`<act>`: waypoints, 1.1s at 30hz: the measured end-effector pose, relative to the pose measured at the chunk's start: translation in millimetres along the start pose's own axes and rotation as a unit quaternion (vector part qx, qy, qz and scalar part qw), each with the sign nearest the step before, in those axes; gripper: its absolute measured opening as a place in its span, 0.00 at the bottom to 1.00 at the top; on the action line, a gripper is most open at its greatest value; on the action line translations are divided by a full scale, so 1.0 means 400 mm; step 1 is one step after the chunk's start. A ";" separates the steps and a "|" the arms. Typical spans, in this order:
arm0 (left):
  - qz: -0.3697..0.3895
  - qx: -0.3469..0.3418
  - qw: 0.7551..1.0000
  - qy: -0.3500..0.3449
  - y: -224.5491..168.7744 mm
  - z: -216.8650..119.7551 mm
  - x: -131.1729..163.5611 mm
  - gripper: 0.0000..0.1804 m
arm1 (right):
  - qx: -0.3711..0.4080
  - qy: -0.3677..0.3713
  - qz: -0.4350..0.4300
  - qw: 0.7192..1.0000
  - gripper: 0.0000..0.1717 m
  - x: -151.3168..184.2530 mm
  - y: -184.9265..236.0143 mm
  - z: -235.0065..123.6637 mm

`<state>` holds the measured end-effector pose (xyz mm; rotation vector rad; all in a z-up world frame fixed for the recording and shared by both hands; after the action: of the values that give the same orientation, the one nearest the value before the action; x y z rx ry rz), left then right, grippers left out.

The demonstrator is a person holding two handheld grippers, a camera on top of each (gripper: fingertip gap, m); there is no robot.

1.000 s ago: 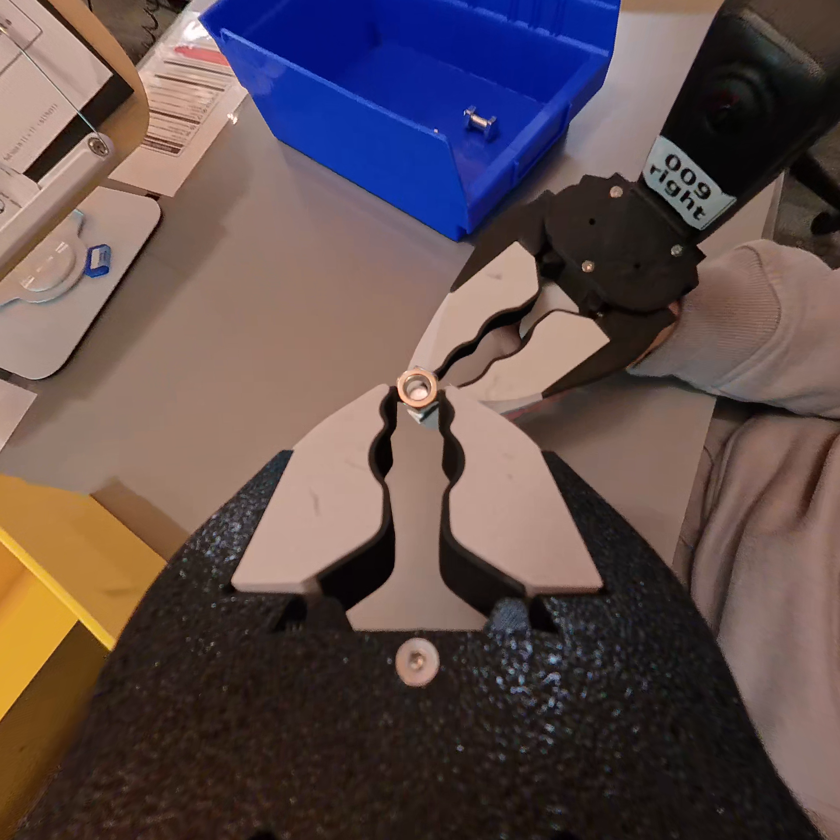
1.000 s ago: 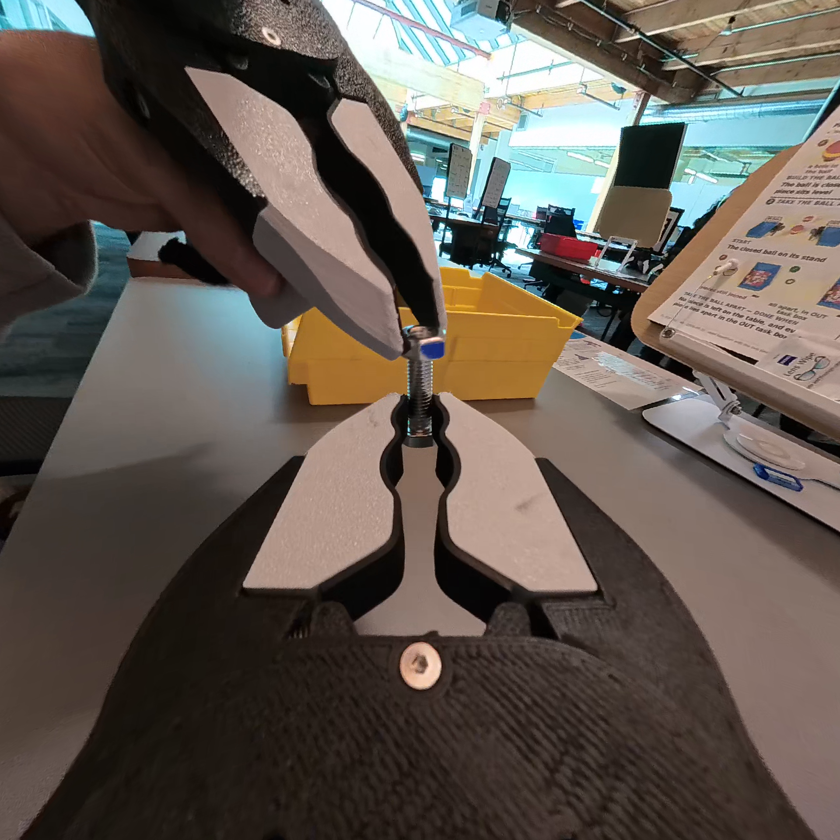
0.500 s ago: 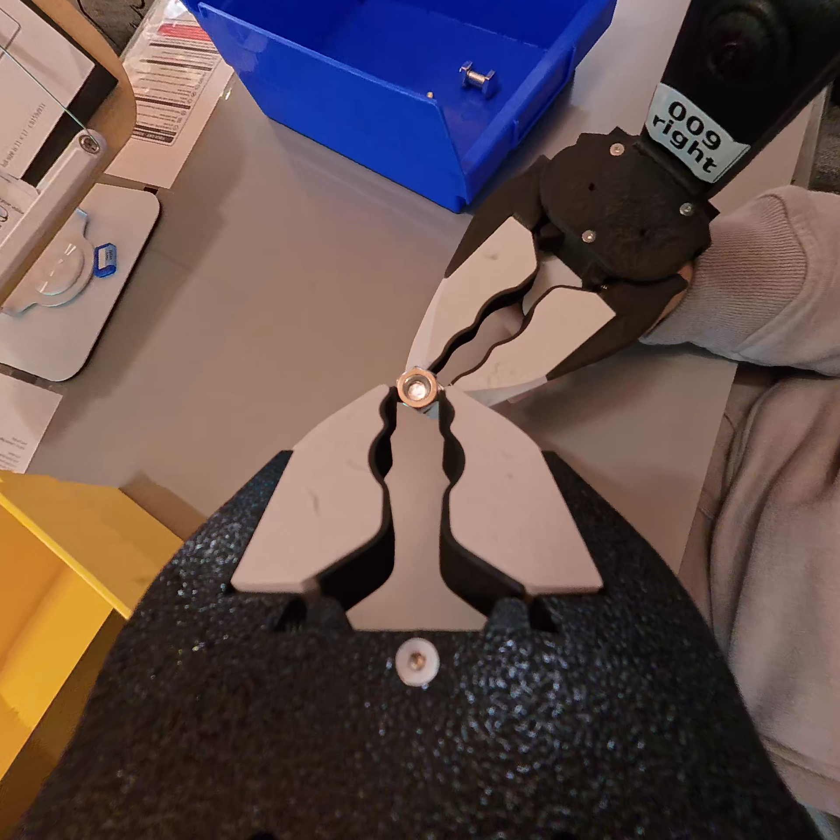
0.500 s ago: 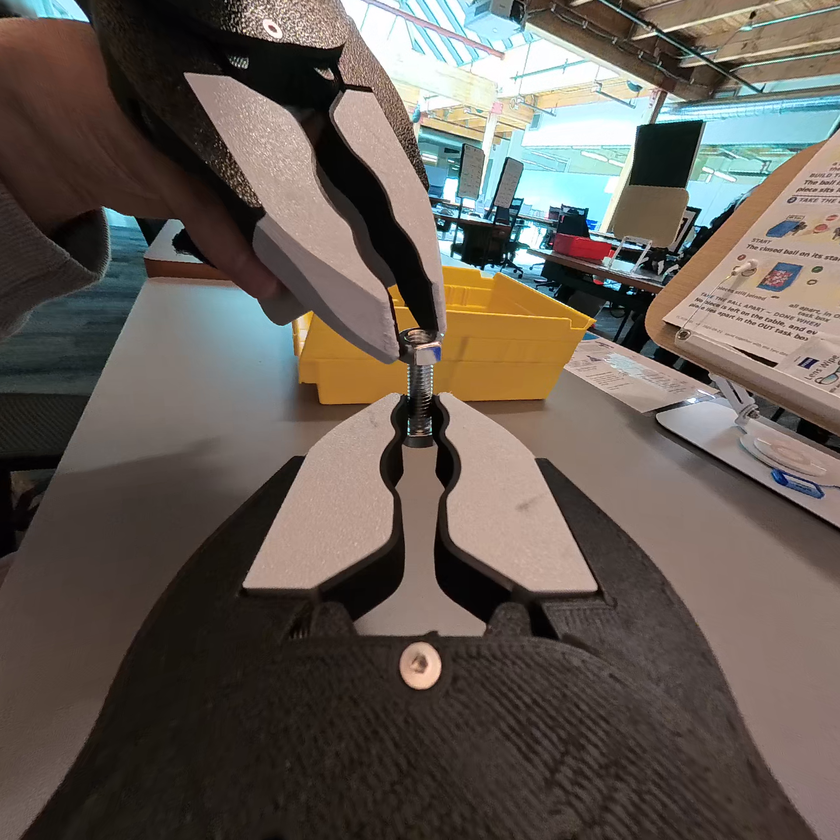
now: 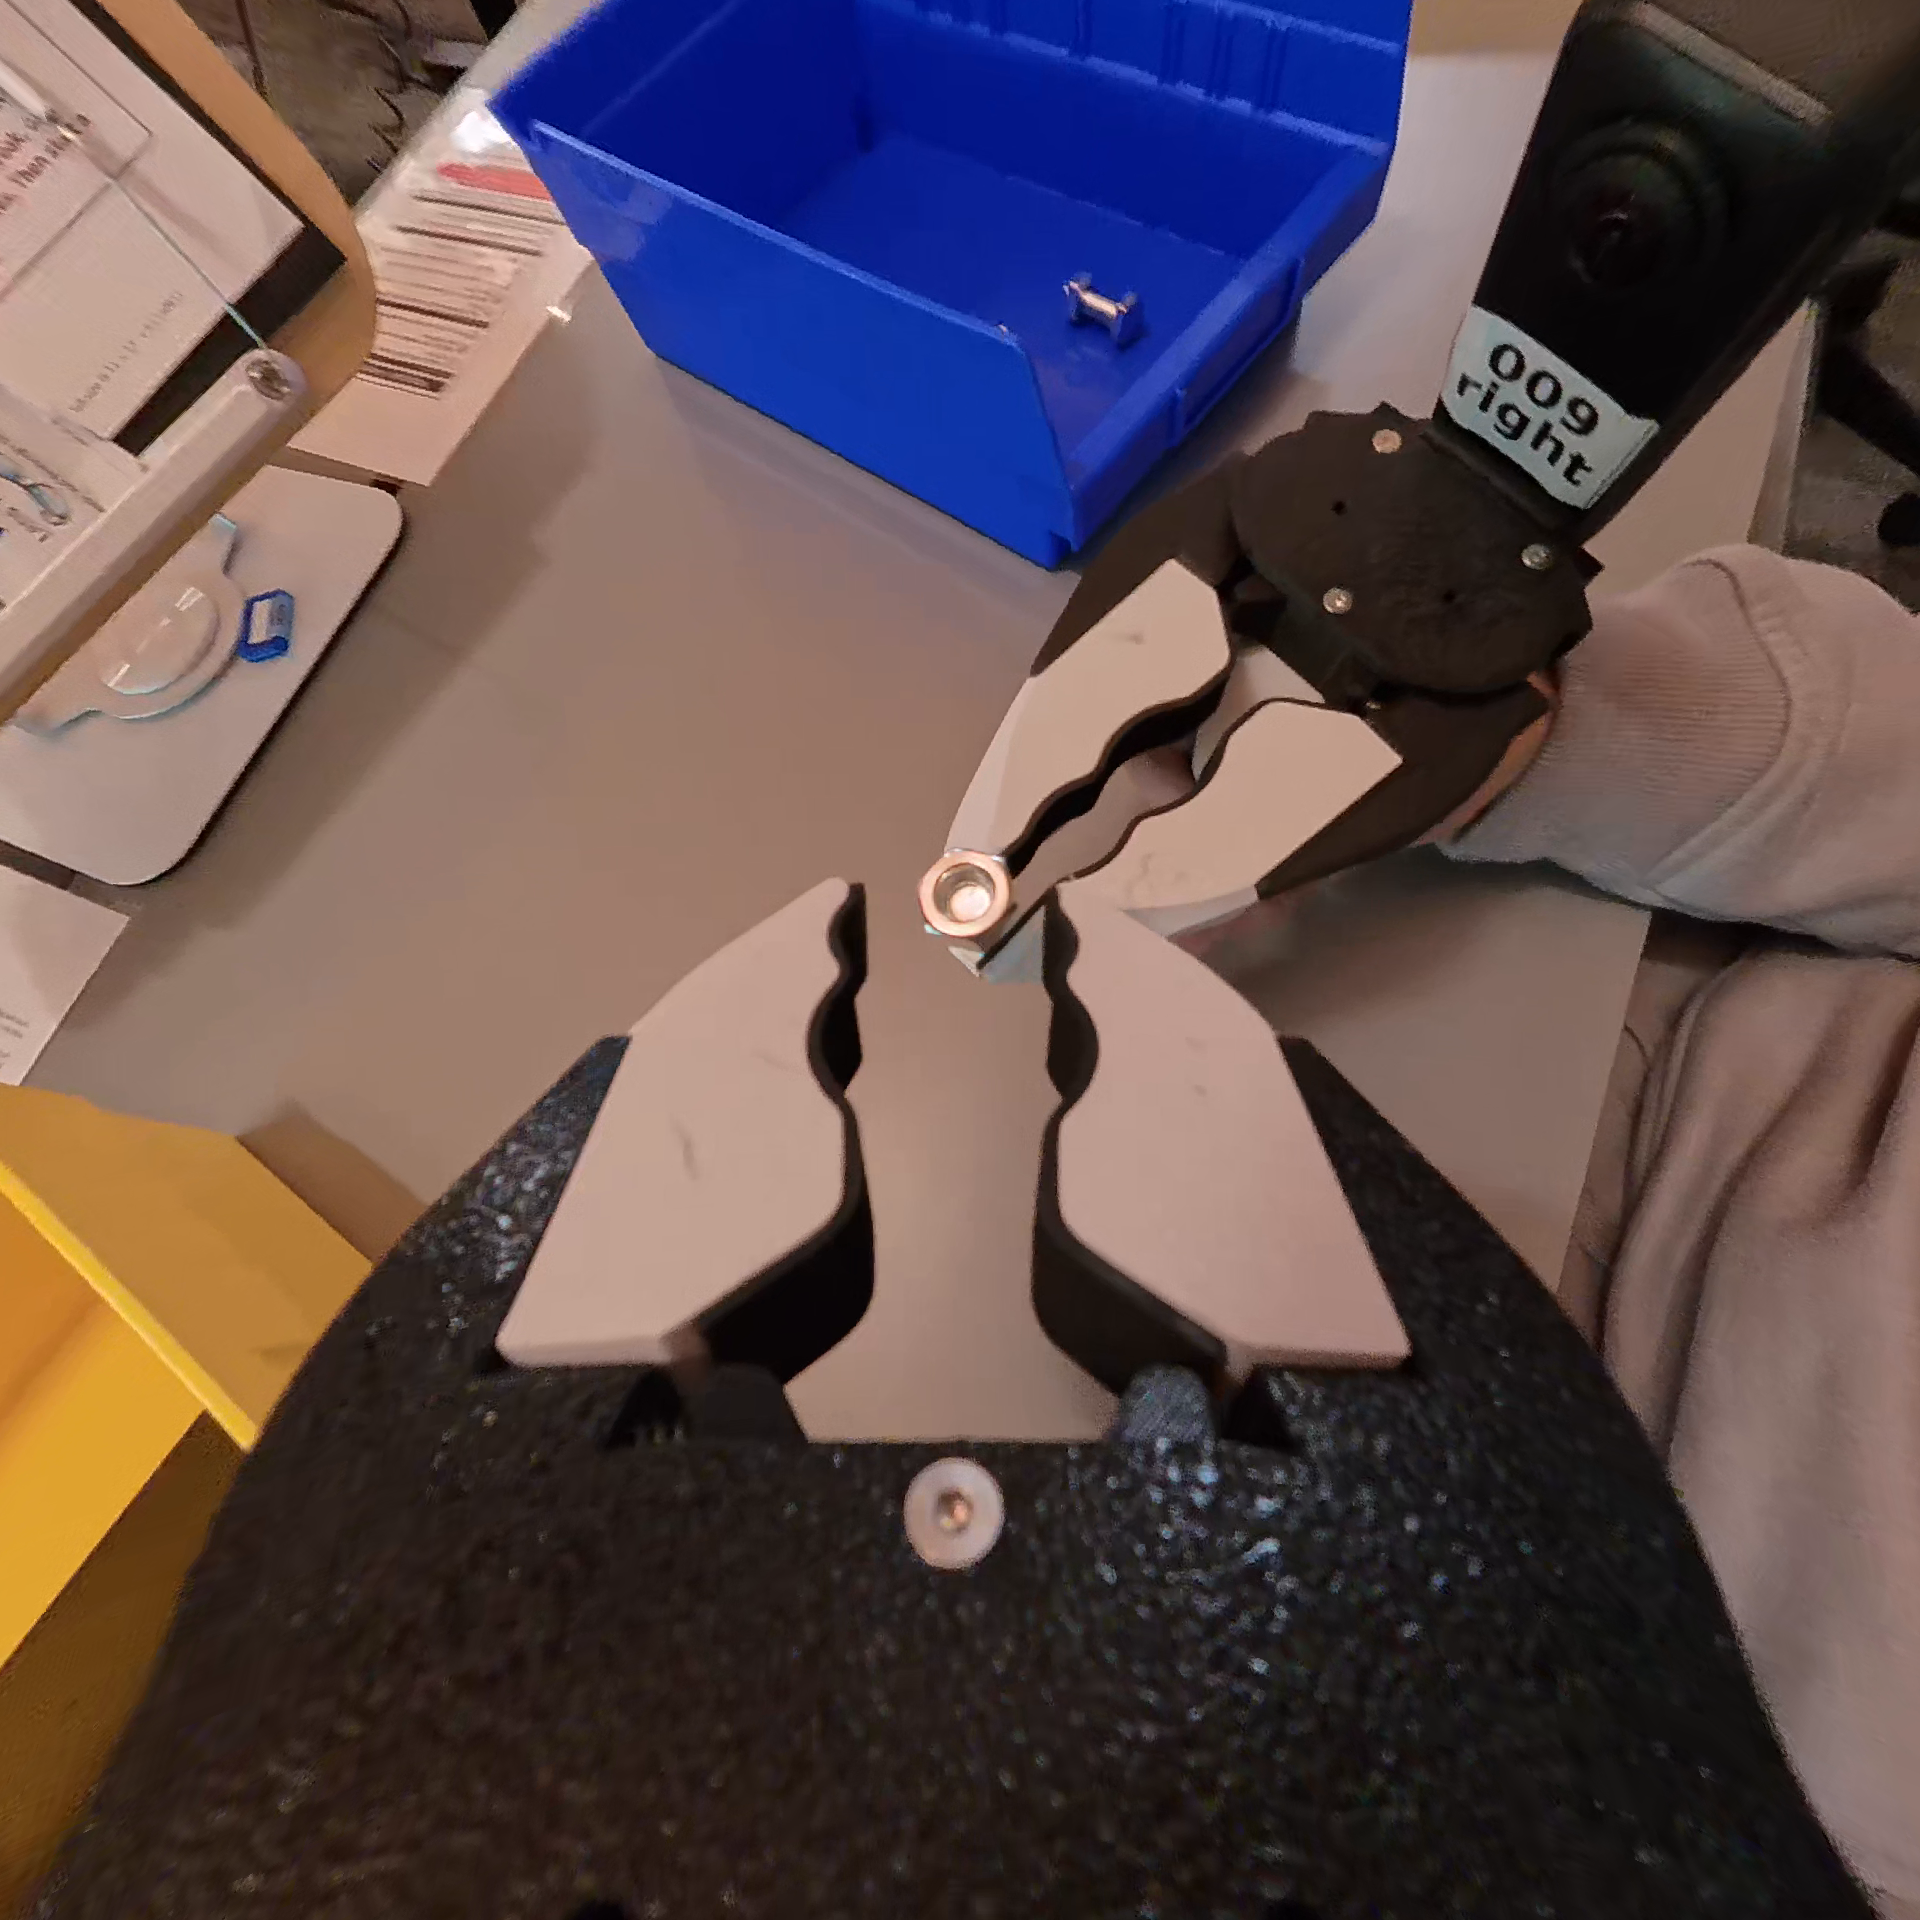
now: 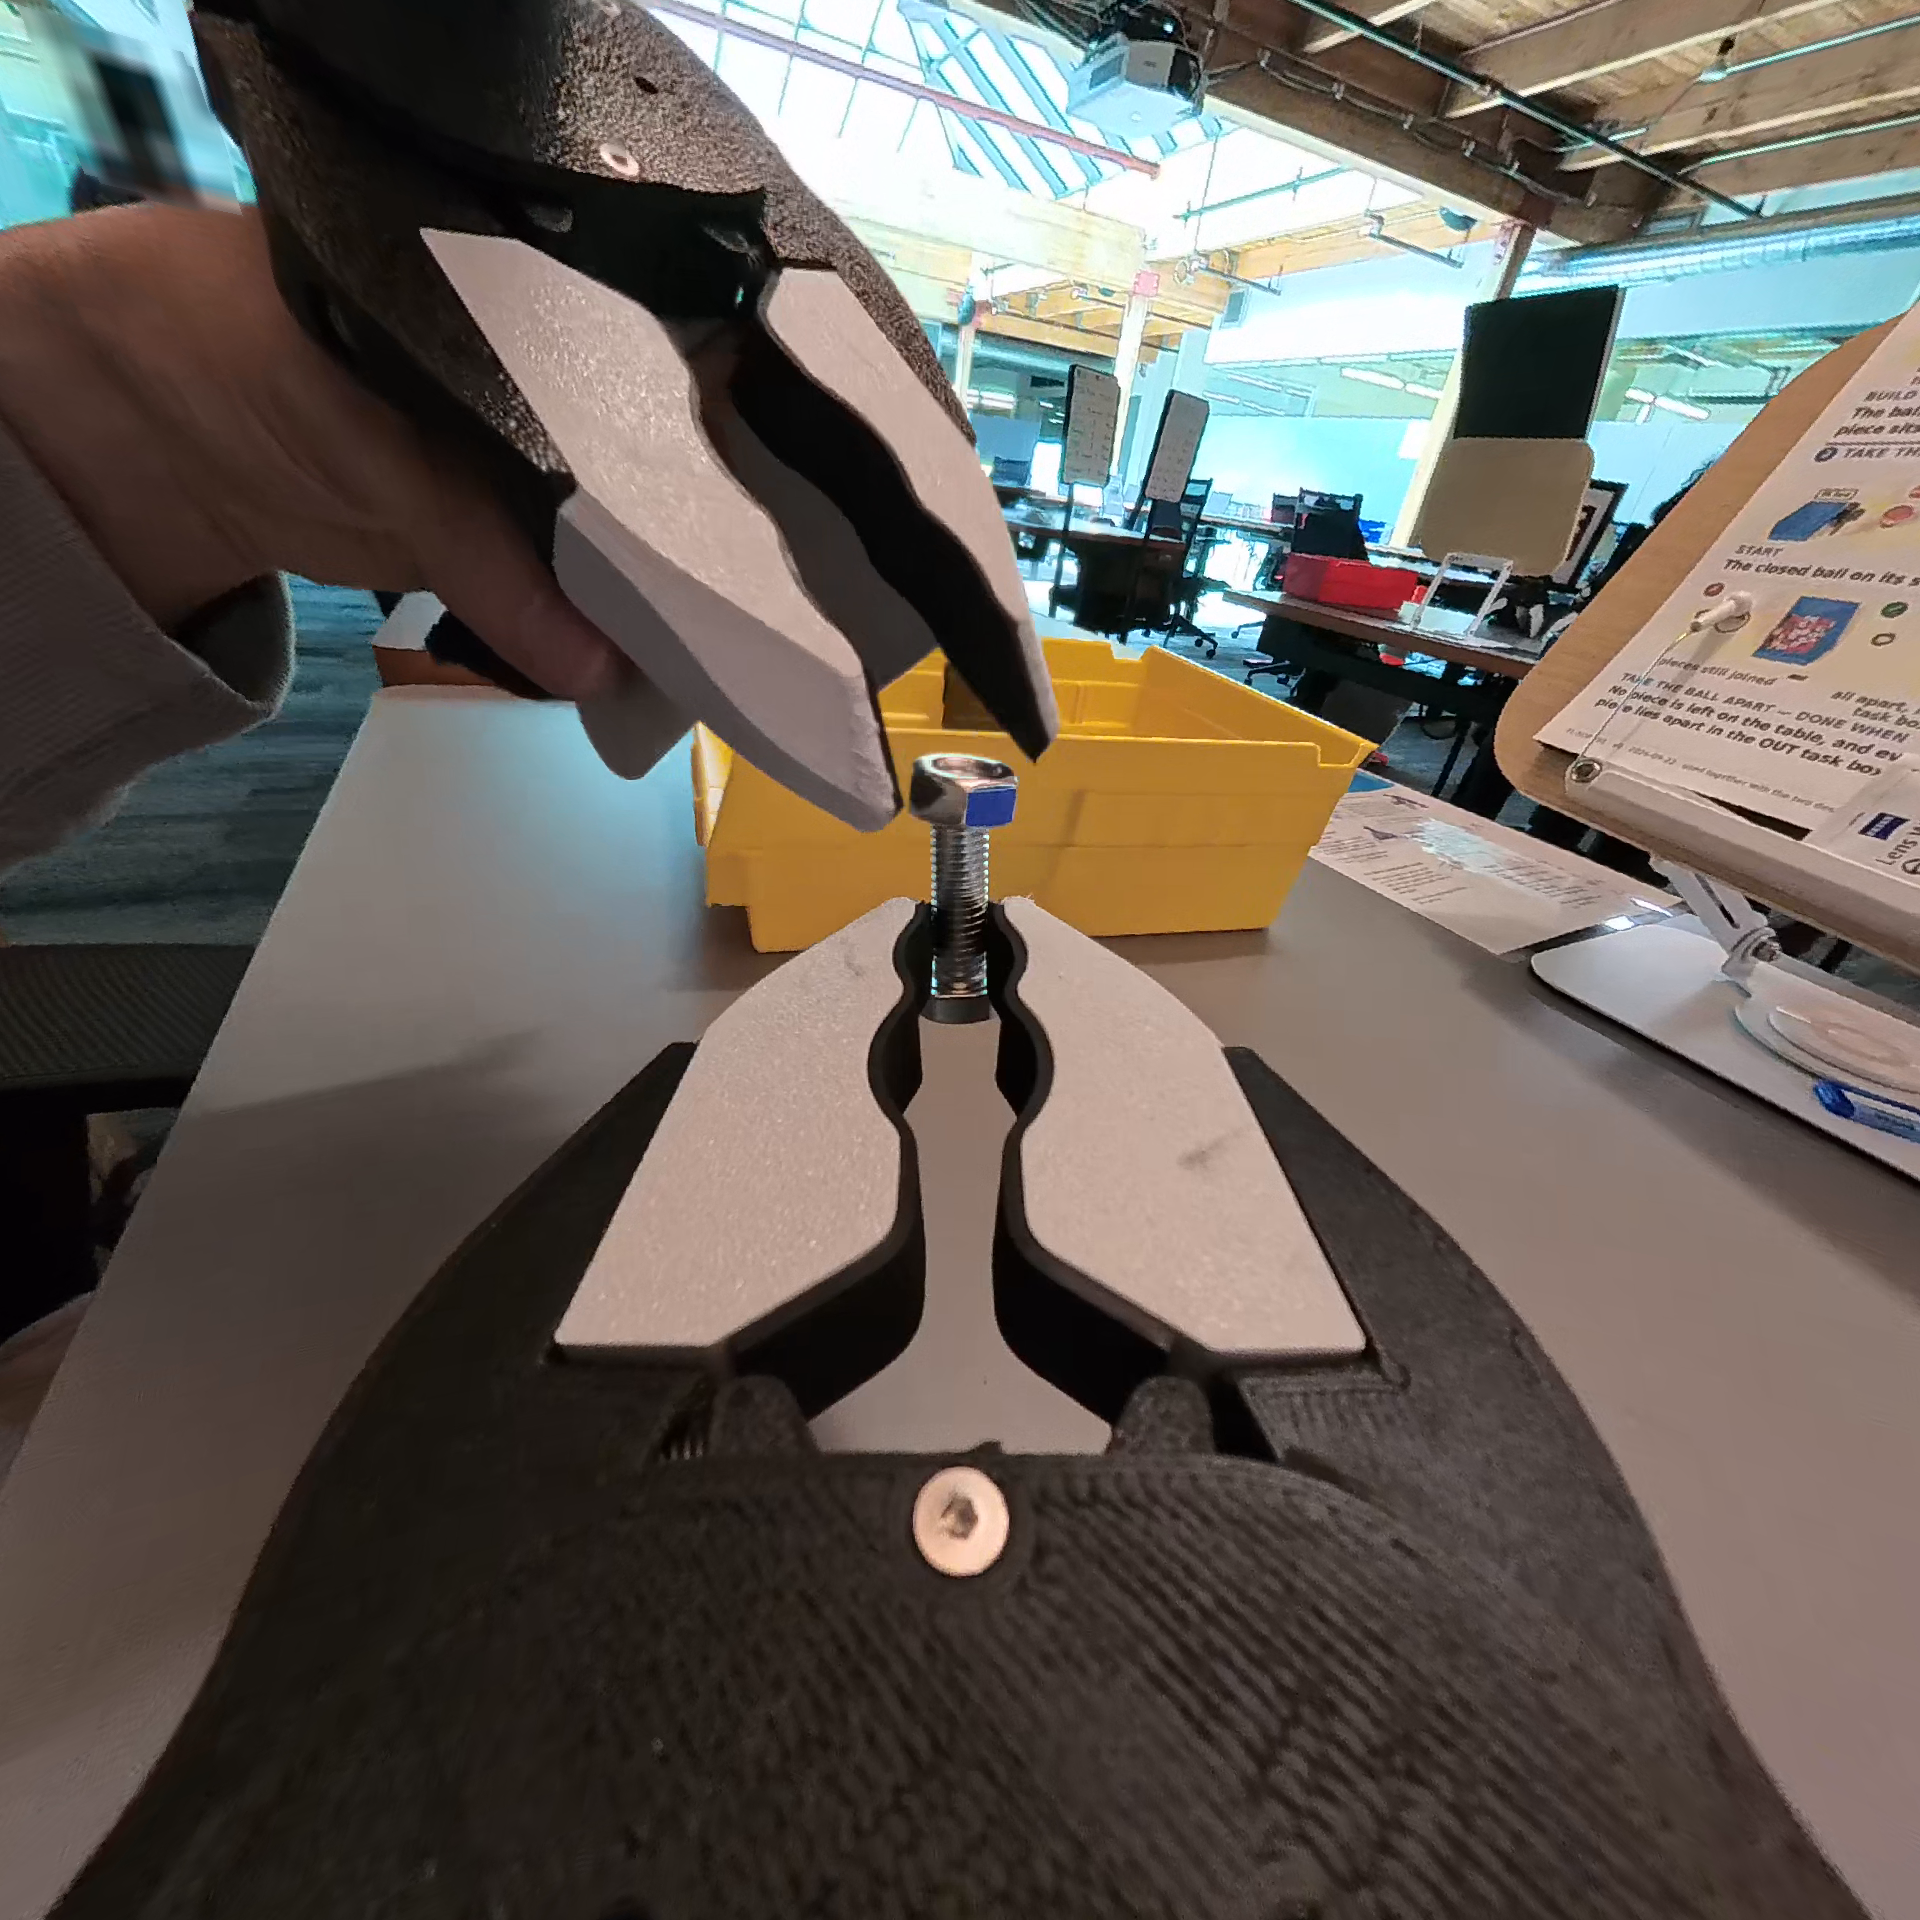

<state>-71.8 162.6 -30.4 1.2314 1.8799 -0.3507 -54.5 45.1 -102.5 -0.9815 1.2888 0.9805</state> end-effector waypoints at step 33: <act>-0.093 -0.040 0.982 -0.159 -0.001 0.007 0.036 0.19 | -0.003 -0.046 0.041 0.998 0.05 -0.015 -0.014 -0.017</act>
<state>-73.1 169.6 -43.4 0.8884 1.7149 -0.5350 -51.4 36.7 -96.7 -0.8830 1.2576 1.0824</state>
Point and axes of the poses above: each gripper's, where its closed fingertips meet, z out along the fingers, x out of its underside, y = z × x across the jaws, the point moved 8 cm from there along -z, back along the fingers, and after that the axes turned 5 degrees about z, right-handed, at the moved point
